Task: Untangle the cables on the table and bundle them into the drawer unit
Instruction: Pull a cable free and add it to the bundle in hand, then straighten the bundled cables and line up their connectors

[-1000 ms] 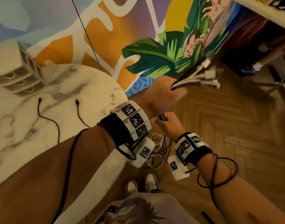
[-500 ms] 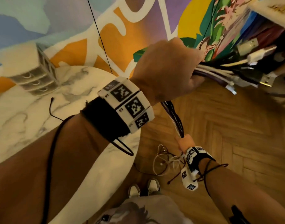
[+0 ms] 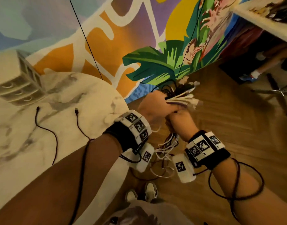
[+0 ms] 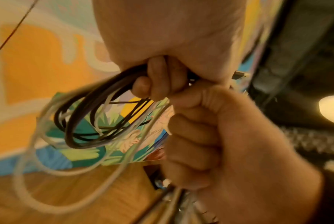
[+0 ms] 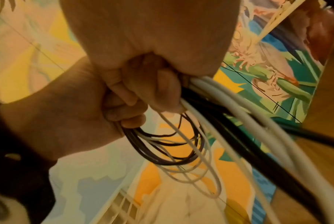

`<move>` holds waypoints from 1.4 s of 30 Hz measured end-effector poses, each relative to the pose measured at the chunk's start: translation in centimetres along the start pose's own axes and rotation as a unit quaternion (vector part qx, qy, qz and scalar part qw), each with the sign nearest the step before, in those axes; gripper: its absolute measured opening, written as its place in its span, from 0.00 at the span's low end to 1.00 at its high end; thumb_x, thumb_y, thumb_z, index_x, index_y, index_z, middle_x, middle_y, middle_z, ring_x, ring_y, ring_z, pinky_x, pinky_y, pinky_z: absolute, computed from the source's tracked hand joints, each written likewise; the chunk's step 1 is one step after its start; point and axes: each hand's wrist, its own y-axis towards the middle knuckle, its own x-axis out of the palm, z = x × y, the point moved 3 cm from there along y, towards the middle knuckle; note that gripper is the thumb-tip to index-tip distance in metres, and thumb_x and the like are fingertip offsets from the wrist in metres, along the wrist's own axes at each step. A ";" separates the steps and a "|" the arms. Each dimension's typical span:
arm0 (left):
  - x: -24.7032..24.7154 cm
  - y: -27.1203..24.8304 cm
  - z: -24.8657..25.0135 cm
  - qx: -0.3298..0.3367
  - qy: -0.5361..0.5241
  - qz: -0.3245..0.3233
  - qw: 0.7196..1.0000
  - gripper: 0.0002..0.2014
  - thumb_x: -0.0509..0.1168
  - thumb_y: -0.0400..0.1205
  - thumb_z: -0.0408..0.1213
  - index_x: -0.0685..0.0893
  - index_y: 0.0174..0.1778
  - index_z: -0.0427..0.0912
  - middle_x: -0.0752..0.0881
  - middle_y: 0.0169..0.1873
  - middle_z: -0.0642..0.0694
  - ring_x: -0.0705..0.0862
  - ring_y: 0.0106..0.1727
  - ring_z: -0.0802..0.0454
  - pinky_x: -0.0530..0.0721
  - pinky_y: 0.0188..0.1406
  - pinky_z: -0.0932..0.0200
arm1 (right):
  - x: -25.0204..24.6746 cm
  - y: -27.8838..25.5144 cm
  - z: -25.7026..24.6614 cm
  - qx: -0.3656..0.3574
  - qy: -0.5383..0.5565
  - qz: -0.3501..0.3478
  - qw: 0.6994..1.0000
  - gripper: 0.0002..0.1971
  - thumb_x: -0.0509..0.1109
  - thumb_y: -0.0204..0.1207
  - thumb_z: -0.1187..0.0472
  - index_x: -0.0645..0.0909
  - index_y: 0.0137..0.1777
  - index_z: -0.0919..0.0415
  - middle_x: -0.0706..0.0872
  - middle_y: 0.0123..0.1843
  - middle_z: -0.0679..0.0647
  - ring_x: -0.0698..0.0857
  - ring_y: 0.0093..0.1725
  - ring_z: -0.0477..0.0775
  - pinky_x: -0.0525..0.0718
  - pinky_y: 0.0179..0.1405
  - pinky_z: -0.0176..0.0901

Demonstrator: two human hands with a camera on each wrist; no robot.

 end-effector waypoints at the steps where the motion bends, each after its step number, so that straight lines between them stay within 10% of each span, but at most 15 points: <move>1: -0.3 0.2 0.5 -0.003 -0.028 0.012 1.000 0.21 0.72 0.75 0.51 0.86 0.34 0.32 0.83 0.26 0.42 0.82 0.32 0.45 0.74 0.29 0.49 | 0.0 -0.2 -0.9 -0.044 0.024 -0.001 0.999 0.17 0.62 0.75 0.72 0.72 0.28 0.54 0.71 0.17 0.45 0.67 0.18 0.46 0.66 0.20 0.38; 4: -1.6 0.4 2.5 0.050 -0.021 0.066 0.996 0.14 0.68 0.79 0.45 0.86 0.39 0.36 0.86 0.32 0.44 0.84 0.35 0.44 0.73 0.28 0.57 | 0.7 -1.0 0.4 -0.072 0.071 0.014 0.995 0.20 0.65 0.71 0.73 0.65 0.22 0.60 0.68 0.16 0.46 0.63 0.15 0.44 0.63 0.17 0.34; 10: -7.5 0.9 4.6 0.129 -0.006 0.242 0.962 0.15 0.67 0.76 0.42 0.85 0.37 0.31 0.84 0.28 0.42 0.79 0.27 0.46 0.75 0.25 0.53 | 1.7 -0.2 9.4 0.102 0.022 0.052 0.993 0.21 0.65 0.78 0.67 0.63 0.24 0.56 0.66 0.18 0.46 0.64 0.17 0.44 0.65 0.18 0.35; 17: -10.4 0.6 5.3 0.167 0.020 0.302 0.939 0.11 0.66 0.77 0.38 0.88 0.46 0.35 0.88 0.33 0.44 0.82 0.32 0.49 0.72 0.28 0.64 | 2.4 2.5 14.4 0.212 -0.081 -0.016 0.974 0.17 0.65 0.79 0.59 0.69 0.29 0.58 0.72 0.22 0.52 0.72 0.16 0.48 0.68 0.15 0.34; 23: -12.6 0.0 5.9 0.253 0.028 0.375 0.891 0.09 0.69 0.76 0.33 0.89 0.48 0.33 0.89 0.34 0.43 0.79 0.31 0.56 0.66 0.31 0.79 | 0.5 5.1 13.2 0.160 -0.147 0.098 0.971 0.17 0.61 0.80 0.59 0.70 0.27 0.58 0.76 0.28 0.56 0.73 0.27 0.56 0.68 0.25 0.42; 29: -10.1 0.1 4.3 0.204 0.035 0.330 0.921 0.10 0.68 0.76 0.33 0.87 0.47 0.29 0.89 0.32 0.39 0.83 0.28 0.46 0.71 0.25 0.66 | -0.4 3.8 16.9 0.232 -0.362 -0.042 0.902 0.10 0.65 0.78 0.52 0.78 0.44 0.59 0.82 0.41 0.58 0.83 0.41 0.62 0.80 0.39 0.46; 34: -7.4 0.5 2.5 0.139 -0.014 0.289 0.947 0.12 0.66 0.77 0.36 0.86 0.49 0.31 0.89 0.35 0.40 0.85 0.32 0.44 0.77 0.27 0.58 | -0.9 4.5 16.3 0.143 -0.351 -0.089 0.921 0.19 0.70 0.70 0.45 0.79 0.57 0.55 0.86 0.50 0.57 0.85 0.51 0.61 0.84 0.50 0.50; 38: -4.1 0.5 0.6 0.111 -0.038 0.246 0.962 0.12 0.66 0.78 0.37 0.85 0.50 0.31 0.88 0.36 0.38 0.84 0.33 0.42 0.67 0.26 0.63 | 0.0 3.9 10.1 -0.011 -0.164 -0.151 0.975 0.20 0.76 0.69 0.67 0.76 0.55 0.48 0.84 0.49 0.41 0.81 0.49 0.33 0.77 0.49 0.30; 42: -1.5 0.1 -1.3 0.098 -0.024 0.188 0.977 0.10 0.66 0.78 0.32 0.84 0.50 0.29 0.88 0.37 0.36 0.86 0.36 0.38 0.69 0.29 0.65 | -0.6 2.6 5.3 -0.028 -0.056 -0.176 0.982 0.34 0.67 0.67 0.81 0.69 0.69 0.52 0.77 0.62 0.39 0.76 0.63 0.34 0.74 0.55 0.26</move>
